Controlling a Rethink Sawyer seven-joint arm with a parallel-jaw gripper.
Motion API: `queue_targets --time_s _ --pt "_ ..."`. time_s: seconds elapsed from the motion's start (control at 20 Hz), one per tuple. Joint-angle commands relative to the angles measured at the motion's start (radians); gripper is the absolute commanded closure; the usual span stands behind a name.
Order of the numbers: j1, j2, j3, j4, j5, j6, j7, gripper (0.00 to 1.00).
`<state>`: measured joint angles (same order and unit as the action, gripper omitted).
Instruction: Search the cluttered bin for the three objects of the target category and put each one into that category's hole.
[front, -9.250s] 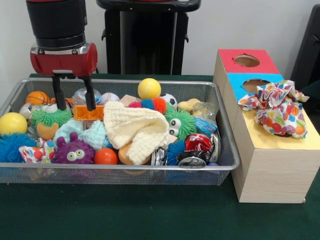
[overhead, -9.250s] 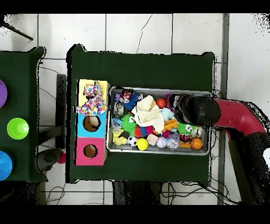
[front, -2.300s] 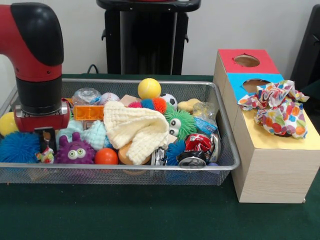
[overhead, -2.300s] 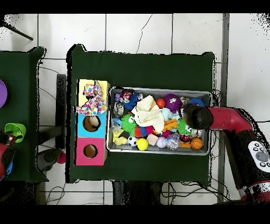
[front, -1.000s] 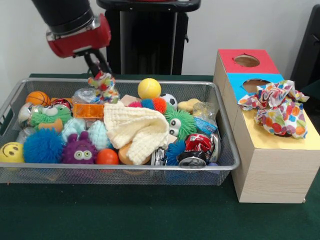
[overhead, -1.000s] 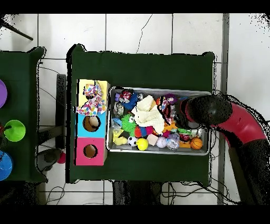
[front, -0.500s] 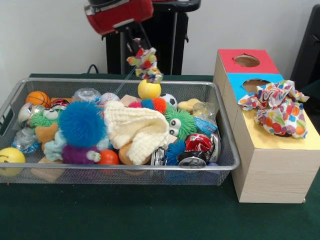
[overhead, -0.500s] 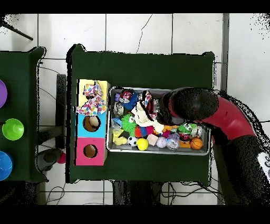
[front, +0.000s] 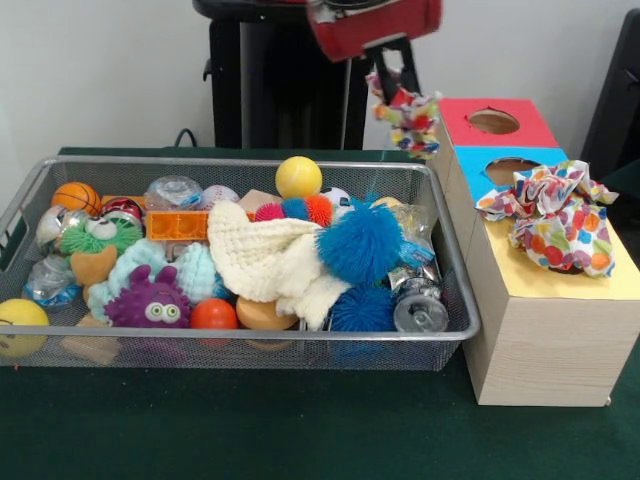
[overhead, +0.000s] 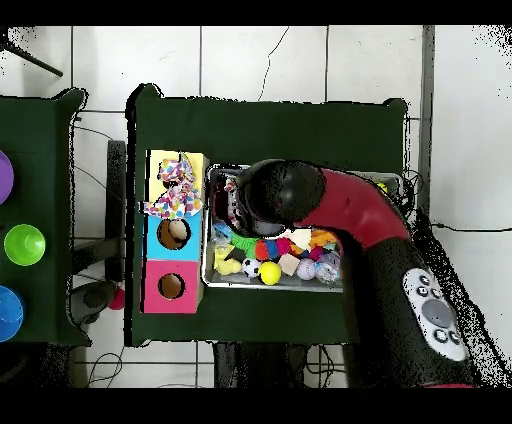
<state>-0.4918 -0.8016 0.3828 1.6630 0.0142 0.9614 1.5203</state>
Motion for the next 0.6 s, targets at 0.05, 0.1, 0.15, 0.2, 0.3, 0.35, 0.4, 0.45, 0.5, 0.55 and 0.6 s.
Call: queue_targets --time_s 0.05,0.1,0.15,0.2,0.3,0.35,0.4,0.45,0.5,0.55,0.6 --pt "0.133 0.008 -0.139 -0.119 -0.025 0.063 0.421 1.00" --pt "0.150 0.013 -0.151 -0.147 -0.032 0.086 0.429 1.00" --pt "0.167 0.019 -0.164 -0.175 -0.039 0.109 0.436 1.00" --pt "0.176 0.024 -0.173 -0.194 -0.041 0.124 0.437 1.00" --pt "0.189 0.033 -0.185 -0.227 -0.042 0.153 0.427 1.00" --pt "0.189 0.034 -0.188 -0.229 -0.039 0.155 0.418 1.00" --pt "0.190 0.037 -0.190 -0.234 -0.038 0.157 0.409 1.00" --pt "0.186 0.038 -0.188 -0.240 -0.042 0.158 0.387 1.00" --pt "0.184 0.039 -0.189 -0.242 -0.043 0.159 0.375 1.00" --pt "0.180 0.035 -0.190 -0.238 -0.049 0.160 0.359 1.00" --pt "0.178 0.034 -0.192 -0.238 -0.050 0.162 0.350 1.00"
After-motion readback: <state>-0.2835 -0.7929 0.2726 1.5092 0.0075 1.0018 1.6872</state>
